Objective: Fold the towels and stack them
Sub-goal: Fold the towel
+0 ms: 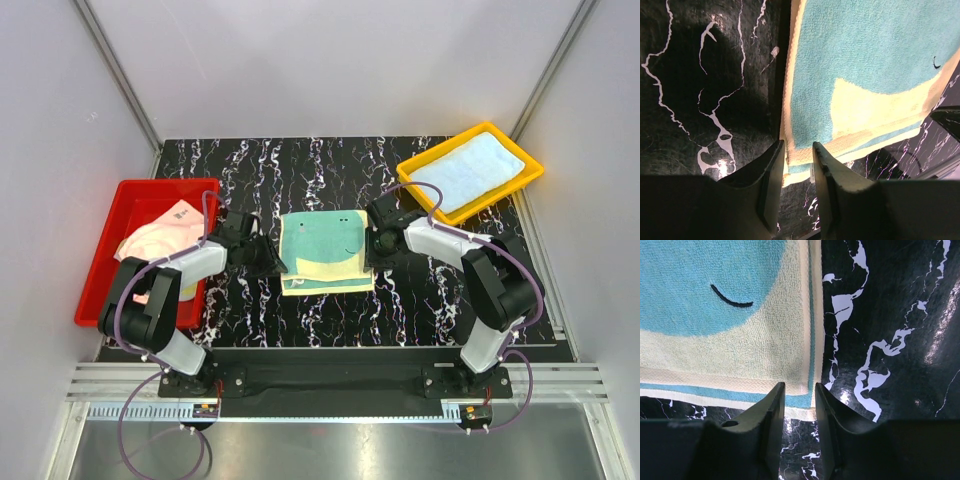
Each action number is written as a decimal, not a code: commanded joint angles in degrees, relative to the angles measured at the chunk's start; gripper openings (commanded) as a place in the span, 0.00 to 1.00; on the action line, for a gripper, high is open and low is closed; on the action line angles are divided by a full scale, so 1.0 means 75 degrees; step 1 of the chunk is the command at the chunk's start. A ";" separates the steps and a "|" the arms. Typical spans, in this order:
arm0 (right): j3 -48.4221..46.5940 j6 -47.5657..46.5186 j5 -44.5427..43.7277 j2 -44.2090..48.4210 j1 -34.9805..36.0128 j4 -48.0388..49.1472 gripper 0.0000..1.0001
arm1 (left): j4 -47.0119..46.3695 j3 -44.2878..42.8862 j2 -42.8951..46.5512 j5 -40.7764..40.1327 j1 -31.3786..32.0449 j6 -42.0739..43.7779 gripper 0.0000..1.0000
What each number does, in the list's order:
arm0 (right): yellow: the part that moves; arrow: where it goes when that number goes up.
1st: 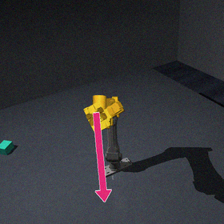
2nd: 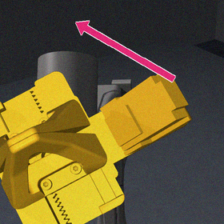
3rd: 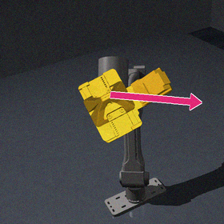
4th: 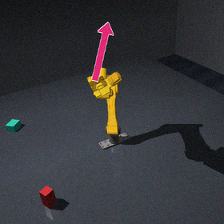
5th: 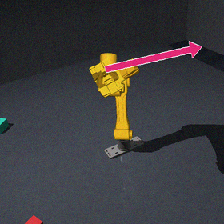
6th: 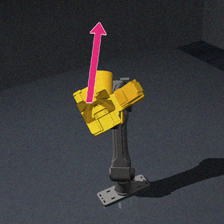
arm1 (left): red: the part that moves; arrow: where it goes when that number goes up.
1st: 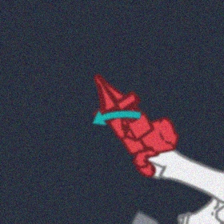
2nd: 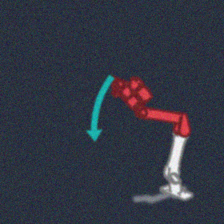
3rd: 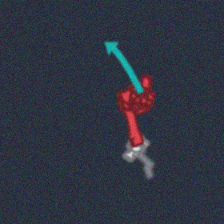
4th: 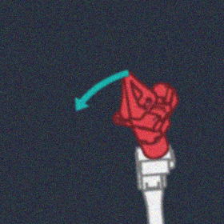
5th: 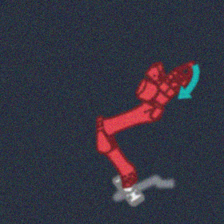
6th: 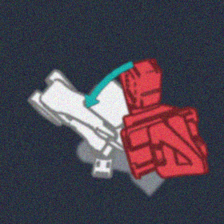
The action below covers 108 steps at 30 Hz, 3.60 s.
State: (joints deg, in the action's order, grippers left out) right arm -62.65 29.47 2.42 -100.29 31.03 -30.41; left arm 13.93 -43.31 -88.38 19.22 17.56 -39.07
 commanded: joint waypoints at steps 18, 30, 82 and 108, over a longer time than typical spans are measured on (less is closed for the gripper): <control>0.0151 -0.0004 -0.0099 -0.0222 0.0023 0.0434 0.21 | -0.0417 0.0009 -0.0251 -0.0102 0.0154 -0.0158 0.20; -0.0189 -0.0133 -0.0146 -0.0022 0.0023 0.0060 0.00 | 0.0017 -0.0378 -0.0006 -0.0090 0.0143 -0.0193 0.00; -0.0869 -0.0684 -0.0262 -0.0562 0.0035 -0.0503 0.26 | 0.0486 -0.0905 -0.0076 -0.0067 0.0201 -0.0135 0.00; -0.0951 -0.0637 -0.0263 -0.0737 0.0199 -0.0480 0.22 | 0.0369 -0.0905 -0.0146 -0.0067 0.0307 -0.0252 0.00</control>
State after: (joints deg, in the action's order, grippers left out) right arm -67.42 24.27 1.06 -105.16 31.99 -33.91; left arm 18.37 -48.75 -89.34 18.65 19.49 -40.58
